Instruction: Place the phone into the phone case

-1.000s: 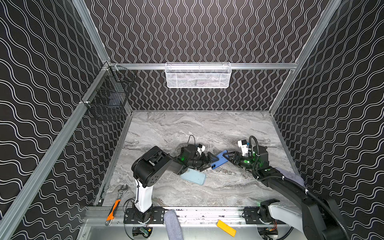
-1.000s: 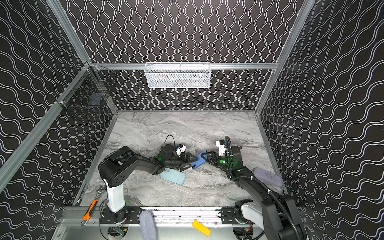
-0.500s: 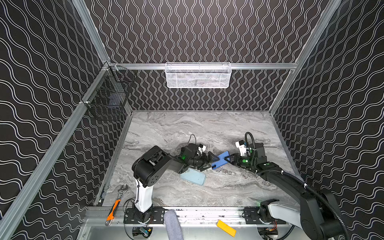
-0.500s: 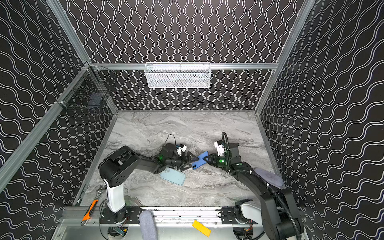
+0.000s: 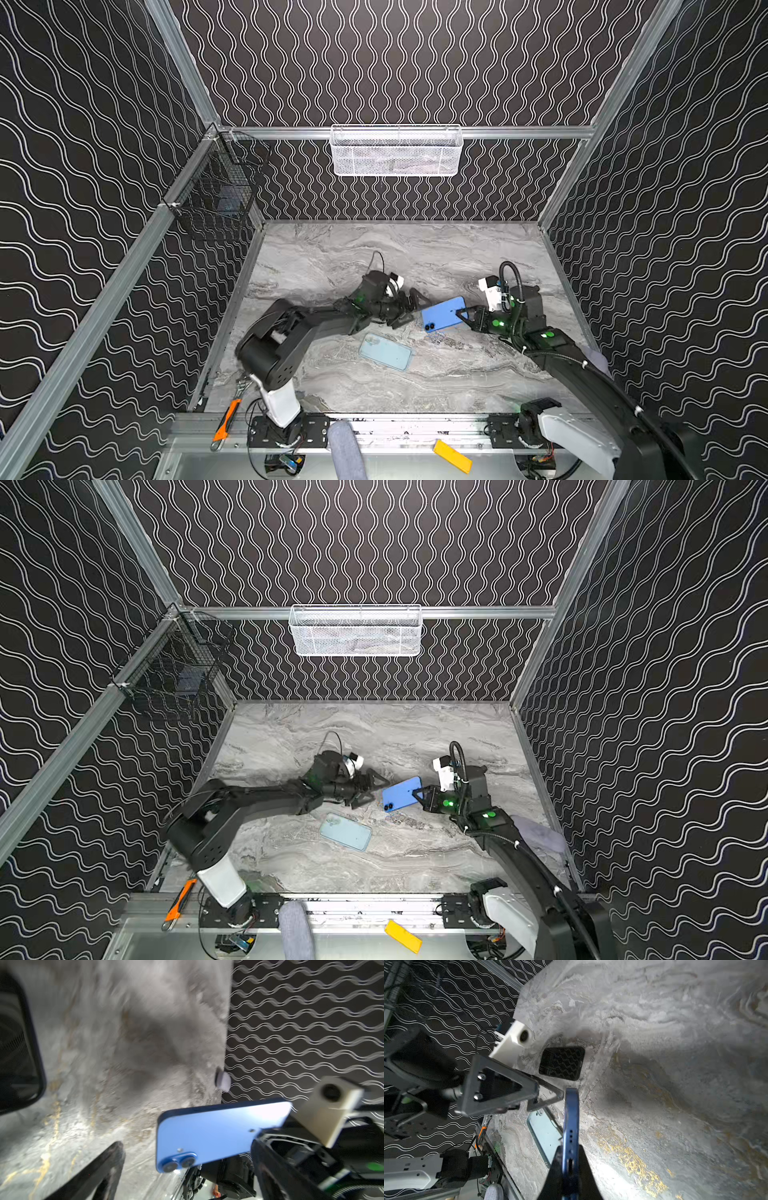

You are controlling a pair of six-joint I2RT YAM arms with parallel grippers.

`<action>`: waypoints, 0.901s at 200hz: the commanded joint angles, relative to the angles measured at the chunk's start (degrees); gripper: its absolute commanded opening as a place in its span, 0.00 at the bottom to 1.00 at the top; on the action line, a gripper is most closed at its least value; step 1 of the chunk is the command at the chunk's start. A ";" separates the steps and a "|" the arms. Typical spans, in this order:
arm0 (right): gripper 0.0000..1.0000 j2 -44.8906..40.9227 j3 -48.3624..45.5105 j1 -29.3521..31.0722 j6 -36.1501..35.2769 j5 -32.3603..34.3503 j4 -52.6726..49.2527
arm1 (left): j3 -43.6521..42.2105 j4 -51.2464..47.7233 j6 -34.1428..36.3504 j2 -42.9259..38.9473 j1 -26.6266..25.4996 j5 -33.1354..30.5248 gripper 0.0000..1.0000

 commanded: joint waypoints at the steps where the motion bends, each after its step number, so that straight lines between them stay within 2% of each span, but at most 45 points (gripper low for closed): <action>1: 0.00 -3.17 0.56 0.13 -3.58 -0.15 4.07 | 2.93 -14.15 10.35 -5.74 2.51 -2.91 0.99; 20: 0.00 -4.62 0.48 0.26 -8.10 -2.07 6.13 | 5.78 -21.30 13.08 -10.09 7.03 0.32 0.99; 46: 0.00 -5.82 0.24 2.30 -15.27 -1.32 10.16 | 9.60 -35.11 14.65 -12.42 13.40 8.68 0.99; 68: 0.00 -7.16 -0.51 6.87 -24.66 6.73 14.03 | 9.73 -43.32 15.85 -15.07 16.71 13.54 0.99; 95: 0.00 -5.49 -0.21 12.80 -40.70 10.77 17.57 | 6.36 -41.30 12.08 -19.71 18.23 17.79 0.98; 129: 0.00 -1.45 3.76 19.03 -61.93 11.48 13.90 | 3.22 -36.61 5.48 -20.69 18.32 21.28 0.96; 151: 0.00 -0.20 5.90 23.24 -68.72 16.17 11.82 | -0.21 -30.79 -2.71 -22.26 18.32 22.10 0.94; 180: 0.00 -0.14 5.71 27.04 -74.13 20.54 12.02 | -1.43 -29.63 -7.70 -23.72 17.84 22.22 0.93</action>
